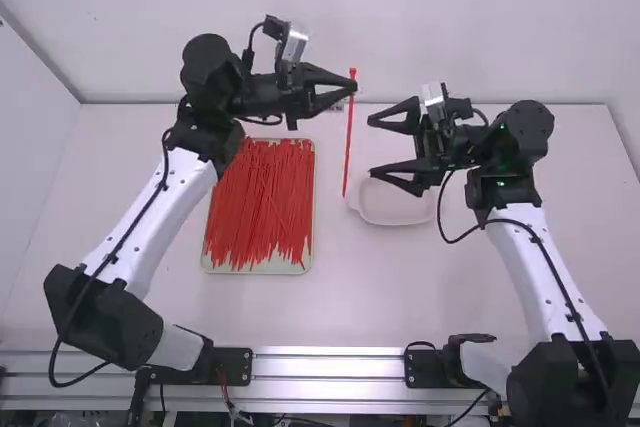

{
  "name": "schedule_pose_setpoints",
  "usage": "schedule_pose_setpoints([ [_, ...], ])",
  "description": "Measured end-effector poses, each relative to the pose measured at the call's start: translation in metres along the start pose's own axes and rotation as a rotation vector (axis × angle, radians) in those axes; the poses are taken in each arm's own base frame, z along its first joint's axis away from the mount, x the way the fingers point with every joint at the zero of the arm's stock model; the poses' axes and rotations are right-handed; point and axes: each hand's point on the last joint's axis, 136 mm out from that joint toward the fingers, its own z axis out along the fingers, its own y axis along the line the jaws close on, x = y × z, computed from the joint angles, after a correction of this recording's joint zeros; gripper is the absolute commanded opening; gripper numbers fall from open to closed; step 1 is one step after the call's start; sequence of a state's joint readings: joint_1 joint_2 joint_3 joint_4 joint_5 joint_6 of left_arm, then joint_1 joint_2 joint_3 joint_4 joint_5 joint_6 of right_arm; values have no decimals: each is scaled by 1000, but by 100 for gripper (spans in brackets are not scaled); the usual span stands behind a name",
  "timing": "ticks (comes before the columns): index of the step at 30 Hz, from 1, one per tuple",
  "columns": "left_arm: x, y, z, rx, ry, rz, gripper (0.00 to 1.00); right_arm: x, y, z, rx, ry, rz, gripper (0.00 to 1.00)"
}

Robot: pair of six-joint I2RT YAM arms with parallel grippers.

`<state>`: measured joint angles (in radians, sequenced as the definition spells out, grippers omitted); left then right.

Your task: Fasten the cable tie

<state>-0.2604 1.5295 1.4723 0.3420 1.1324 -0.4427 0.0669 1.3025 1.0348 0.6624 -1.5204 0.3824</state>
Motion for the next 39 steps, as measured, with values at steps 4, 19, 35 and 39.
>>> schedule_pose_setpoints([
  [4,-6,21,-17,-71,-26,-48,2,3,4,3,-27,7,-56,98],
  [19,19,86,-43,-171,-49,-587,2,42,12,26,-77,-5,-349,98],
  [35,46,64,-17,-116,30,-1171,2,45,10,14,-71,-24,-1037,98],
  [39,52,63,-14,-128,42,-1258,2,46,14,19,-91,-39,-1165,98],
])
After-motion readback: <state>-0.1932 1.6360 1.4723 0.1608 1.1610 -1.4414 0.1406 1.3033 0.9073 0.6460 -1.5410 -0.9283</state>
